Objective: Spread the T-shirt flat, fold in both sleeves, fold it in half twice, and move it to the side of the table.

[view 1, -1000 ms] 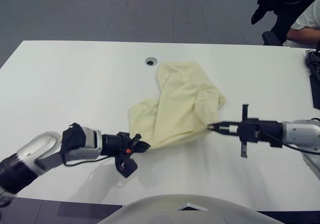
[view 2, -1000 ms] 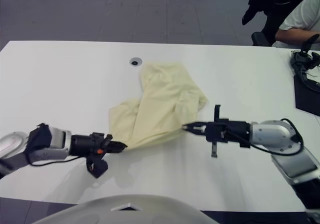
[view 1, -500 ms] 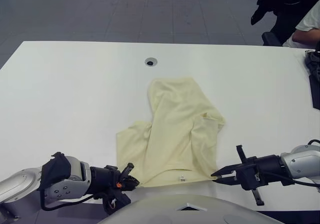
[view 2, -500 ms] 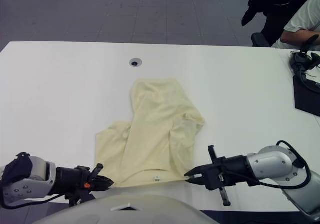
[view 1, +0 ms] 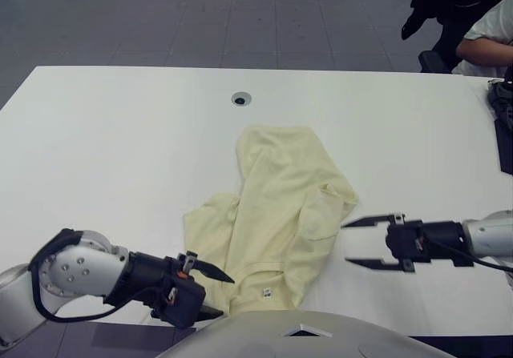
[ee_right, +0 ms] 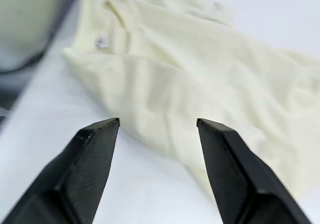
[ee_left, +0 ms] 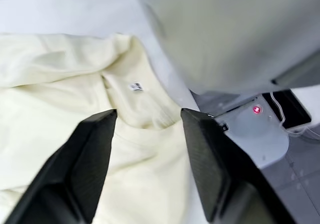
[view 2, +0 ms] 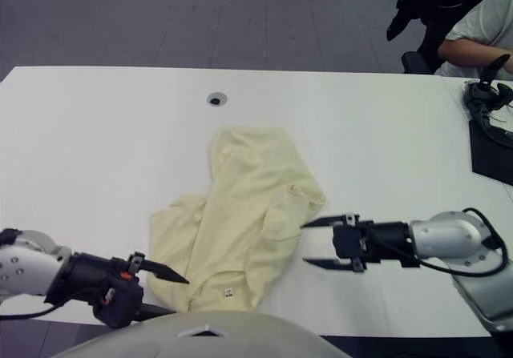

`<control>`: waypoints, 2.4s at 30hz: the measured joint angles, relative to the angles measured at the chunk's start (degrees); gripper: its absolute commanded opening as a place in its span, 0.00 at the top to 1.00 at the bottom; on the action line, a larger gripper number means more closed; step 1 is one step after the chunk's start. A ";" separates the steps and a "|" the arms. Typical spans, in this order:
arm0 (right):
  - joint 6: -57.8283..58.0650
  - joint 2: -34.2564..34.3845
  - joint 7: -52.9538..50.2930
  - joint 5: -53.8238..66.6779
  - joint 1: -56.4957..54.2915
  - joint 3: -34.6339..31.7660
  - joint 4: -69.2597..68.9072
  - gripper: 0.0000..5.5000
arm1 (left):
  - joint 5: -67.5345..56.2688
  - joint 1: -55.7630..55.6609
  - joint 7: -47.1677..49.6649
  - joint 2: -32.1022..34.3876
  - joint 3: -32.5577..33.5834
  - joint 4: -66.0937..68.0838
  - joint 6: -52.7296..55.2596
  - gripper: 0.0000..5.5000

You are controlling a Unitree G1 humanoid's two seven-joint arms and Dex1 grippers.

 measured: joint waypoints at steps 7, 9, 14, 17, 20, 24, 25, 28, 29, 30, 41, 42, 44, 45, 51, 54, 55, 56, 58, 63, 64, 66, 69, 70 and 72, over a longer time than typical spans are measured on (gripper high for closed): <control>1.46 7.64 -3.75 -4.07 -7.32 6.29 2.76 0.17 | 6.44 -1.76 -0.95 -6.68 -1.52 4.08 0.48 0.25; 1.92 8.98 -4.04 -5.12 -9.05 7.48 4.52 0.12 | 16.61 -6.76 4.70 -11.71 -3.81 8.68 -0.80 0.19; 4.17 11.53 -4.14 -7.36 -14.24 10.66 8.88 0.02 | 39.06 -15.40 15.51 -20.33 -9.31 21.62 -10.04 0.05; 4.99 12.76 -3.57 -8.12 -16.75 12.08 11.91 0.02 | 44.27 -17.94 20.20 -25.18 -10.74 27.35 -13.14 0.02; 5.91 14.66 -2.61 -8.07 -18.29 13.36 15.13 0.10 | 46.15 -19.14 21.99 -27.47 -10.80 29.87 -14.24 0.02; 5.92 16.44 -2.03 -8.35 -19.16 14.68 18.33 0.21 | 47.95 -19.20 22.12 -28.17 -11.06 30.95 -16.15 0.02; 5.91 16.70 -2.03 -8.78 -19.38 14.92 19.12 0.23 | 48.09 -19.19 22.07 -28.19 -11.16 30.95 -16.57 0.02; 6.02 16.93 -2.07 -9.74 -19.41 15.16 20.23 0.33 | 48.22 -19.06 21.79 -28.24 -11.19 30.95 -17.23 0.02; 6.07 17.05 -2.15 -10.08 -19.45 15.16 20.57 0.36 | 48.23 -18.89 21.56 -28.24 -11.18 30.94 -17.34 0.02; 6.18 17.25 -2.15 -10.29 -19.47 15.16 21.18 0.38 | 48.23 -18.49 21.28 -28.24 -11.20 30.94 -17.54 0.02; 7.37 17.25 -1.39 -10.20 -19.30 15.09 21.77 0.73 | 47.76 -16.98 20.39 -28.32 -11.16 30.63 -17.80 0.02; 7.45 17.25 -1.17 -10.12 -19.22 15.04 21.61 0.76 | 47.71 -16.88 20.25 -28.33 -11.16 30.55 -17.80 0.02; 7.62 17.24 -0.71 -9.96 -19.12 14.97 21.32 0.83 | 47.75 -16.85 20.23 -28.34 -11.16 30.52 -17.90 0.02; 7.78 17.24 -0.46 -9.89 -19.01 14.84 21.05 0.86 | 47.79 -16.84 20.22 -28.34 -11.16 30.52 -18.02 0.02; 7.82 17.24 0.34 -7.93 -18.40 13.33 19.24 1.00 | 48.11 -16.36 20.33 -28.35 -11.16 30.49 -18.90 0.02; 7.81 17.20 0.53 -7.35 -17.95 12.43 18.53 1.00 | 48.12 -16.20 20.59 -28.36 -11.15 30.66 -19.26 0.02; 7.78 17.15 0.84 -6.75 -17.59 11.99 18.45 1.00 | 48.09 -16.12 20.67 -28.35 -11.12 30.66 -19.31 0.02; 7.78 16.96 1.51 -5.45 -16.95 10.99 17.93 1.00 | 48.03 -15.90 20.78 -28.36 -10.99 30.65 -19.32 0.02; 9.13 16.46 4.04 1.17 -15.37 7.09 15.43 1.00 | 47.55 -15.29 20.89 -28.35 -10.47 30.89 -19.28 0.02; 17.28 13.99 10.01 20.86 -11.96 -6.82 11.65 1.00 | 45.40 -13.19 21.27 -28.19 -7.80 32.01 -18.35 0.02; 19.48 13.51 11.52 25.28 -10.79 -10.02 11.53 1.00 | 45.28 -12.58 21.39 -28.08 -7.12 32.03 -18.26 0.02; 23.91 12.33 15.13 33.10 -8.05 -16.64 12.27 1.00 | 44.46 -10.55 21.46 -27.81 -5.27 31.77 -17.88 0.02; 25.31 9.15 20.56 34.37 -1.83 -23.90 17.54 1.00 | 41.74 -5.43 21.14 -26.21 -0.91 30.54 -16.81 0.02; 25.19 8.84 21.70 33.39 0.13 -24.59 18.61 1.00 | 41.27 -4.27 21.01 -25.82 0.20 30.20 -16.44 0.02; 23.77 8.45 24.77 30.10 4.77 -25.13 19.94 1.00 | 40.46 -1.73 20.78 -25.64 2.27 29.03 -15.81 0.02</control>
